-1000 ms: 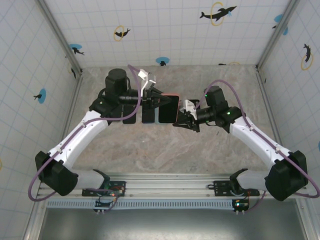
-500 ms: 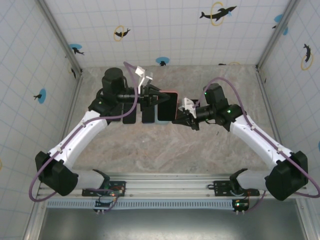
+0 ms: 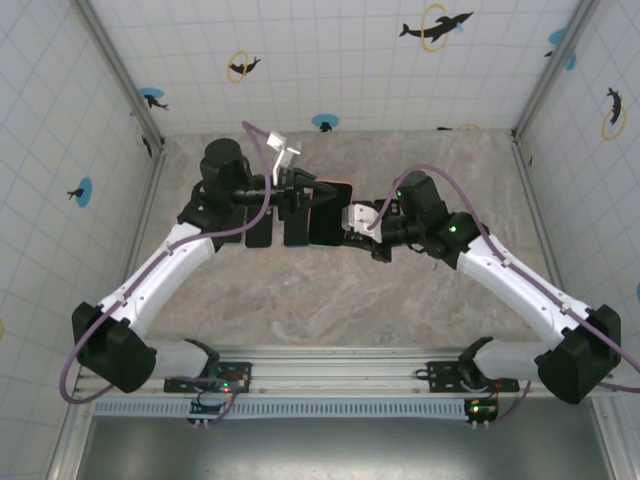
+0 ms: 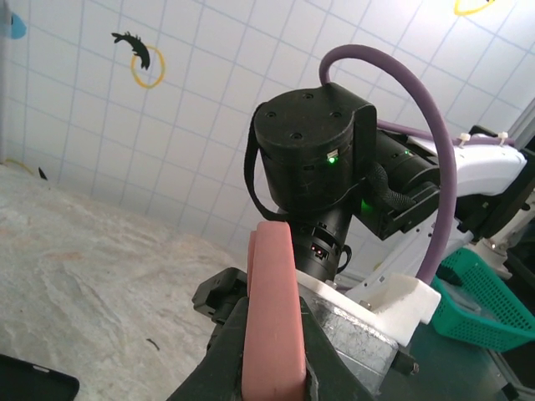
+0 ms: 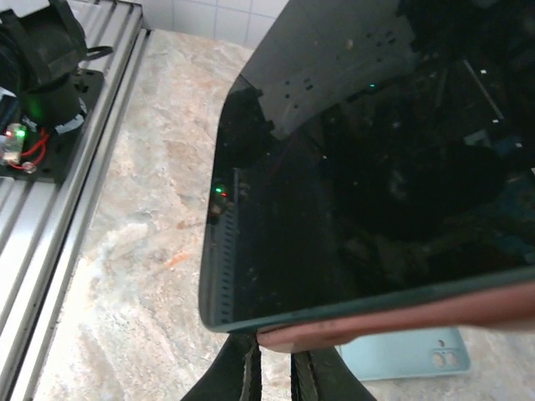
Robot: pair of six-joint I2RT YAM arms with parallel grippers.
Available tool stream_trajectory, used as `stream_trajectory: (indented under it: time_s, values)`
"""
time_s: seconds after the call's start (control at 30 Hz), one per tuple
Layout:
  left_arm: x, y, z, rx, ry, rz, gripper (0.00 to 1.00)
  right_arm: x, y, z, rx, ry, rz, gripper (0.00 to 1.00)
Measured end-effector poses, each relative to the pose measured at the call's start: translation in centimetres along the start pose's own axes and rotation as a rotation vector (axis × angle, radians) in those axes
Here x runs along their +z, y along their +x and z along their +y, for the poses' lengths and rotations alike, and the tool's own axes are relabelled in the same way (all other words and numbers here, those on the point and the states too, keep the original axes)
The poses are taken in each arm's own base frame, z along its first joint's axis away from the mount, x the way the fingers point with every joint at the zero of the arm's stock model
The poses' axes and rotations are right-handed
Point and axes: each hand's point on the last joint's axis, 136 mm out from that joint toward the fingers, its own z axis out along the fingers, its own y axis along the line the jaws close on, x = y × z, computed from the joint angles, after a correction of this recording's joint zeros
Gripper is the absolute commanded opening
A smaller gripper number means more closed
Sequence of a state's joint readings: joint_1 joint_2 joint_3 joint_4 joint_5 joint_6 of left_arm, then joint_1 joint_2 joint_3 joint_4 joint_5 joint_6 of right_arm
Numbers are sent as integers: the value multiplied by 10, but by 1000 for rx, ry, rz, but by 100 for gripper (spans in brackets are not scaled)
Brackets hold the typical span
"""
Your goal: Take the phone out of the phone case
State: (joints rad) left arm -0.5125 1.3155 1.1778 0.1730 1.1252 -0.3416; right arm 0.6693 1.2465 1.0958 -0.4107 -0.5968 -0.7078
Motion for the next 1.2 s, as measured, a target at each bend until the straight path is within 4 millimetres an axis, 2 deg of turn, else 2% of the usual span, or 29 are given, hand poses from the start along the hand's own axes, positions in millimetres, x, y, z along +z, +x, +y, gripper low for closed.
stream_trajectory:
  time_s: [0.17, 0.3, 0.43, 0.53, 0.8, 0.97, 1.2]
  values:
    - [1, -7, 1, 24, -17, -30, 0, -3, -5, -10, 5, 50, -9, 11]
    - [0, -10, 3, 37, -37, -51, 0, -1, -4, -14, 36, 76, -24, 18]
    - [2, -5, 6, 18, -49, -50, 0, -2, -3, -12, 103, 92, -81, 26]
    - [4, 1, 8, -18, -53, -44, 0, -6, -11, -17, 154, 111, -151, 30]
    - [8, 2, 4, -58, -40, -62, 0, -13, -22, -23, 322, 105, -297, 35]
    - [5, -3, 18, -146, -111, -135, 0, -15, -19, -27, 474, 93, -389, 36]
    - [-3, -15, 46, -391, -225, -301, 0, -22, -17, -32, 696, 96, -521, 41]
